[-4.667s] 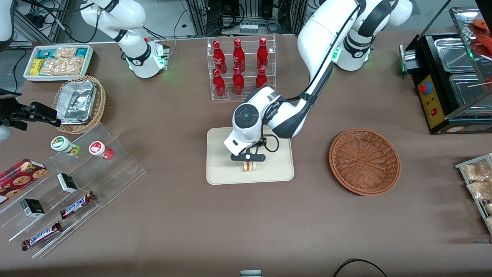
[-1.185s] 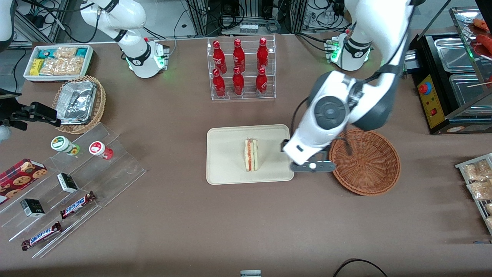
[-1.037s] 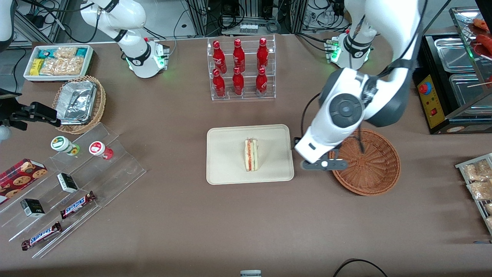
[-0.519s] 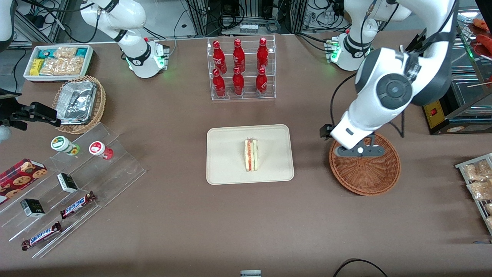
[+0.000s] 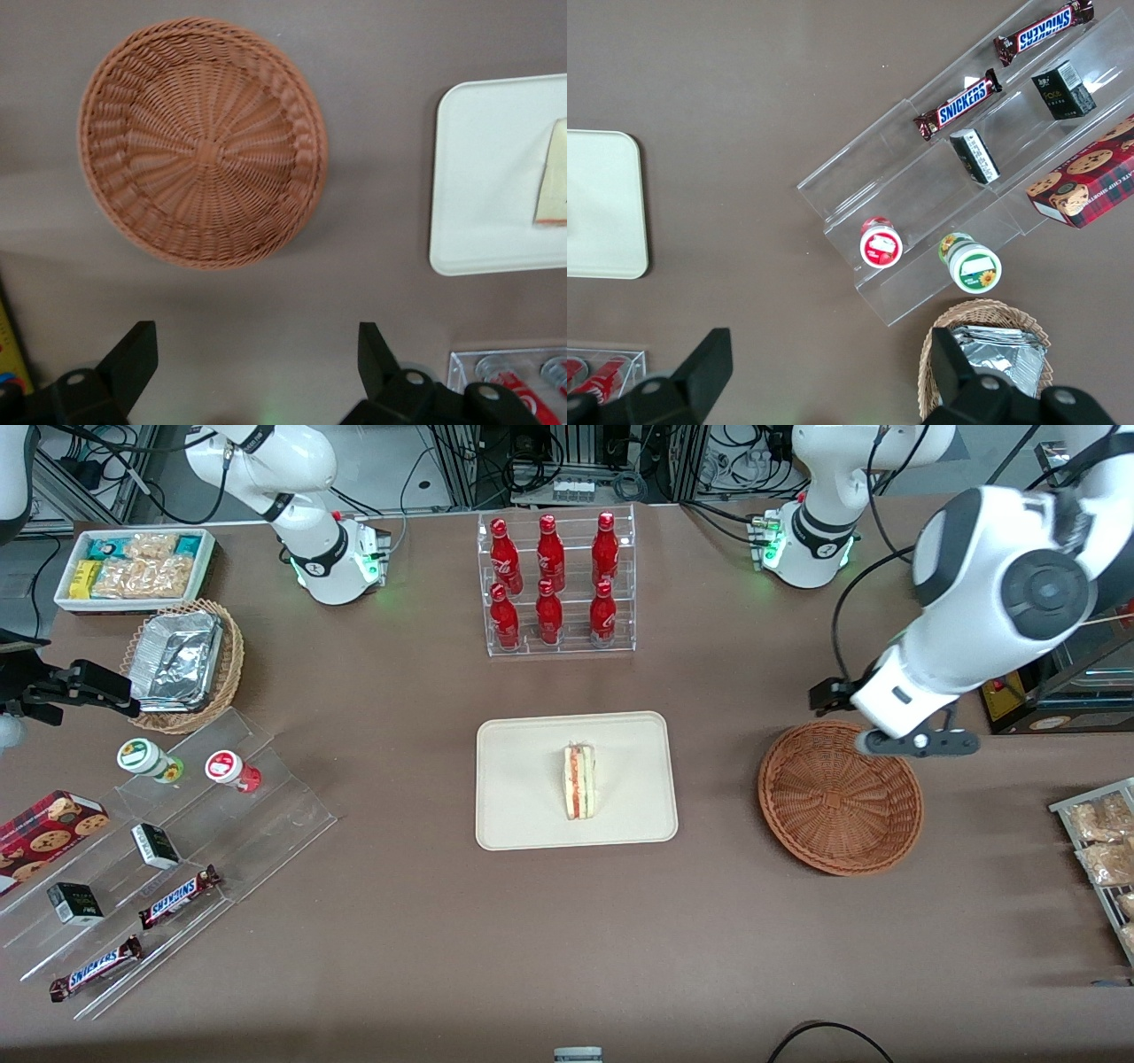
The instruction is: Place sandwich from basket to tray
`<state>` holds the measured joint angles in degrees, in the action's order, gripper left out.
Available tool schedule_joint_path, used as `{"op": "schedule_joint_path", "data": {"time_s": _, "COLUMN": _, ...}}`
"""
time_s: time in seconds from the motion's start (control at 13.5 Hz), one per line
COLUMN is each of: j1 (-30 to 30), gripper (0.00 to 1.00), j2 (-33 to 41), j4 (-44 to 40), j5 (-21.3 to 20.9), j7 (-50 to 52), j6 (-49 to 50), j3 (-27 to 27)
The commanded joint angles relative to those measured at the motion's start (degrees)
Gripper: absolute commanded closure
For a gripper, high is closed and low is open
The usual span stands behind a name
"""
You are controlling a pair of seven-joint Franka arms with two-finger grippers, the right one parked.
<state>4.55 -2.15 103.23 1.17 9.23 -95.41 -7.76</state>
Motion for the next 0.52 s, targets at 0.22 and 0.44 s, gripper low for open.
{"op": "schedule_joint_path", "data": {"time_s": 0.22, "j1": -4.3, "gripper": 0.00, "j2": 3.0, "j4": -3.9, "j5": -0.2, "j7": -6.0, "j6": 9.4, "j3": -0.8}}
{"op": "schedule_joint_path", "data": {"time_s": 0.44, "j1": -3.5, "gripper": 0.00, "j2": 3.5, "j4": -5.6, "j5": -0.2, "j7": -6.0, "j6": 11.5, "j3": 1.7}}
